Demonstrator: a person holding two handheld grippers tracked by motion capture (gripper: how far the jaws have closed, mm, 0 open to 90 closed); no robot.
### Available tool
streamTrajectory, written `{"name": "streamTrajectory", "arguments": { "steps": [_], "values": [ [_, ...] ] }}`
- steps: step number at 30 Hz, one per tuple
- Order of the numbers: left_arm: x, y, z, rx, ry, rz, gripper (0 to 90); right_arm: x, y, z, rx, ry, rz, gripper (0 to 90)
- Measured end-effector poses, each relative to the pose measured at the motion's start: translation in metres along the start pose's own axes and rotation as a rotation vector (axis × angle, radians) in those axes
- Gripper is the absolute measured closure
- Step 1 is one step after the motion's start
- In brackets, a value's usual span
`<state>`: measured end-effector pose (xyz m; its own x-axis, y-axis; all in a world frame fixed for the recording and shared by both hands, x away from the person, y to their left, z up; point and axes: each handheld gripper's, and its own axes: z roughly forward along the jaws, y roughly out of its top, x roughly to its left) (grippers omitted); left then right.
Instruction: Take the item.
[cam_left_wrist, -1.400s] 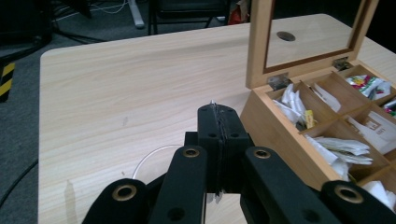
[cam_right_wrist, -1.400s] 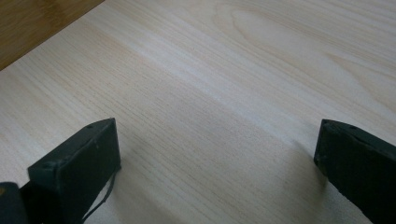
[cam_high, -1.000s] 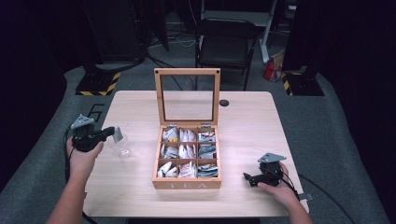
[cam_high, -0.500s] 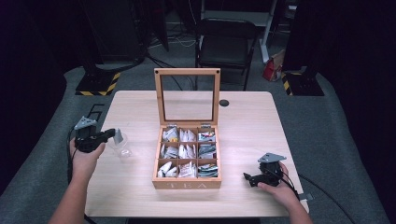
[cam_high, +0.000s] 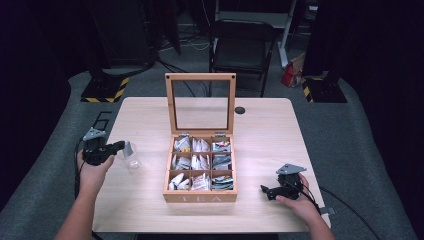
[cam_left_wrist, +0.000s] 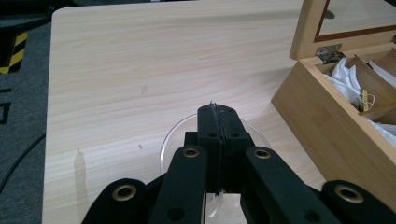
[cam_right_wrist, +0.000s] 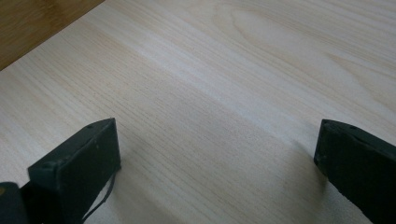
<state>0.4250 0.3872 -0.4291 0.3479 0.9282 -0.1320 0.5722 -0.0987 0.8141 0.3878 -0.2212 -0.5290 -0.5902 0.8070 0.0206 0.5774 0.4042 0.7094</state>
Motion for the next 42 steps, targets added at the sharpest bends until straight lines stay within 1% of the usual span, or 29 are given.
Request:
{"name": "streamTrajectory", "arguments": {
  "steps": [3,4,6,9,12,13,14,18,22,23,24,25,27,28,29,32,34,35,36,37,39,41,42],
  "values": [
    [0.0,0.0,0.0,0.003,-0.002,0.001,89.3,0.0,0.0,0.0,-0.001,-0.004,0.0,0.0],
    [0.0,0.0,0.001,0.0,0.0,0.0,89.2,0.0,0.0,0.001,-0.003,-0.013,-0.001,0.0],
    [0.0,-0.001,0.001,0.005,0.0,0.001,89.0,0.0,0.0,0.0,0.002,-0.005,-0.004,0.0],
    [0.001,-0.004,0.003,0.013,-0.002,-0.008,88.3,0.0,0.0,0.0,-0.001,-0.008,-0.004,0.0],
    [0.001,-0.006,0.004,0.015,-0.001,-0.011,85.5,0.0,0.0,0.0,0.0,-0.003,-0.002,0.0],
    [0.001,-0.006,0.003,0.015,-0.001,-0.013,85.0,0.0,0.0,0.0,-0.002,-0.007,-0.004,0.0],
    [0.001,-0.006,0.003,0.012,-0.001,-0.013,84.2,0.0,0.0,0.0,-0.002,-0.012,-0.002,0.0],
    [0.001,-0.006,0.001,0.002,0.0,-0.017,80.2,0.0,0.0,0.0,-0.003,-0.005,0.001,0.0],
    [0.001,-0.005,-0.001,-0.002,-0.003,-0.021,72.3,0.0,0.0,0.0,0.0,-0.01,-0.003,0.0],
    [0.0,-0.004,-0.002,-0.001,-0.005,-0.022,70.8,0.0,0.0,0.0,-0.002,-0.01,-0.003,0.0],
    [-0.001,-0.004,-0.003,-0.009,-0.002,-0.021,68.6,0.0,0.0,0.0,-0.001,-0.008,-0.003,0.0],
    [-0.002,-0.003,-0.004,-0.003,-0.004,-0.016,66.3,0.0,0.0,0.0,-0.002,-0.003,-0.001,0.0],
    [-0.004,-0.002,-0.006,-0.008,-0.005,-0.008,62.7,0.0,0.0,0.0,-0.002,-0.004,0.0,0.0],
    [-0.005,-0.001,-0.007,-0.011,-0.004,-0.006,60.8,0.0,0.0,0.0,0.003,-0.004,-0.008,0.0],
    [-0.006,0.0,-0.008,-0.013,-0.005,-0.005,58.8,0.0,0.0,0.0,-0.001,-0.01,-0.002,0.0],
    [-0.01,0.002,-0.011,-0.029,-0.005,-0.001,53.1,0.0,-0.001,0.0,0.001,-0.004,-0.004,0.0],
    [-0.013,0.005,-0.012,-0.029,-0.019,0.003,51.8,0.0,0.0,0.0,0.001,0.001,-0.002,0.0],
    [-0.014,0.006,-0.013,-0.023,-0.025,0.003,51.1,0.0,-0.001,0.0,0.002,-0.008,-0.007,0.0],
    [-0.016,0.007,-0.013,-0.019,-0.029,0.003,50.6,0.0,0.0,0.0,0.0,-0.007,-0.001,0.0],
    [-0.018,0.008,-0.014,-0.024,-0.029,0.014,50.2,0.0,0.0,0.0,0.001,-0.005,-0.003,0.0],
    [-0.021,0.01,-0.014,-0.026,-0.033,0.015,49.0,0.0,0.0,0.0,0.0,-0.01,-0.003,0.0],
    [-0.024,0.012,-0.015,-0.029,-0.039,0.018,47.6,0.0,0.0,0.0,0.001,0.0,-0.004,0.0],
    [-0.026,0.013,-0.014,-0.041,-0.035,0.025,46.8,0.0,0.0,0.0,0.0,0.002,-0.002,0.0]
  ]
}}
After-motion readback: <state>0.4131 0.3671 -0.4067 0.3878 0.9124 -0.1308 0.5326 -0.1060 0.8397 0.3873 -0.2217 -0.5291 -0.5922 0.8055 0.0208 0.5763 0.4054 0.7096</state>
